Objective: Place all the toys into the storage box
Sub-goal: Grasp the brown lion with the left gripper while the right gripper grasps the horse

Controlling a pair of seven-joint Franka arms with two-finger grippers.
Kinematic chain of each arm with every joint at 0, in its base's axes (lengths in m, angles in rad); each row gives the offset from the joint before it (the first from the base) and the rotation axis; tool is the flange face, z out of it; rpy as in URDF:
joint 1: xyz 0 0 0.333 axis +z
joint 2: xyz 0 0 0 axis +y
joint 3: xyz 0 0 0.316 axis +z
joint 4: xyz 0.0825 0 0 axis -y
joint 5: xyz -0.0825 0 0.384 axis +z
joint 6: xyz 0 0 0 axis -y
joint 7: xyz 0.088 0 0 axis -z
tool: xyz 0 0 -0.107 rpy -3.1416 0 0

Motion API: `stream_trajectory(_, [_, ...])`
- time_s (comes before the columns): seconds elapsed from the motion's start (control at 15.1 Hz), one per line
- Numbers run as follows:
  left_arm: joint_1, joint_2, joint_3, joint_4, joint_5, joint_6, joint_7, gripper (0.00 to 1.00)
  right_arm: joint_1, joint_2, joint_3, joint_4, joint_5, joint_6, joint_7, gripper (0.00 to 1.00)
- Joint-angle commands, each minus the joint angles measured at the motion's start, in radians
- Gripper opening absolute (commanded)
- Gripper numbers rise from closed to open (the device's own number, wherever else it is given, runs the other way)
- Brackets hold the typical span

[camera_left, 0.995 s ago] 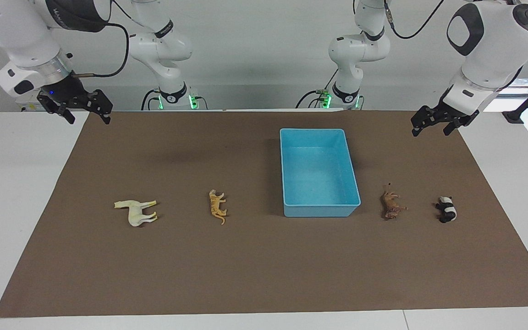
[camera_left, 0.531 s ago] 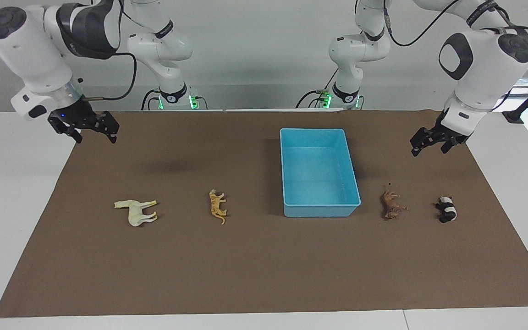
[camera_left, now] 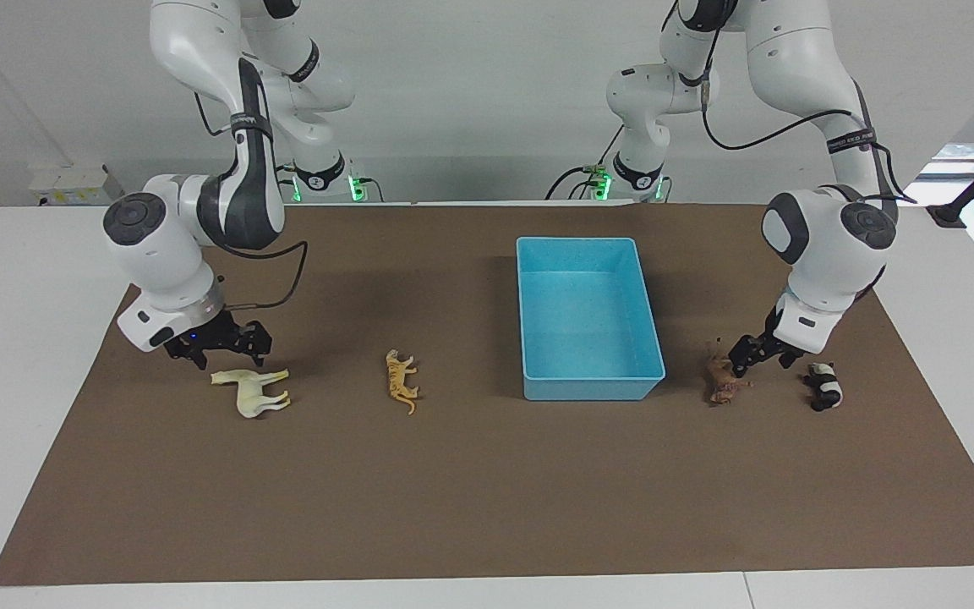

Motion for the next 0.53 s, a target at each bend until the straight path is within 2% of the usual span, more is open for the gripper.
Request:
stream_trajectory(0.0, [-0.022, 0.029, 0.006, -0.020, 0.008, 0.047, 0.009, 1.00, -0.005, 0.043, 0.000, -0.006, 0.015, 0.055, -0.054, 1.00])
stream_trajectory(0.2, [-0.034, 0.026, 0.006, -0.069, 0.010, 0.060, 0.017, 1.00, -0.003, 0.066, 0.000, -0.006, 0.015, 0.066, -0.068, 1.00])
stream_trajectory(0.46, [-0.033, 0.029, 0.008, -0.127, 0.010, 0.143, 0.031, 1.00, -0.005, 0.096, 0.000, -0.007, 0.015, 0.087, -0.152, 1.00])
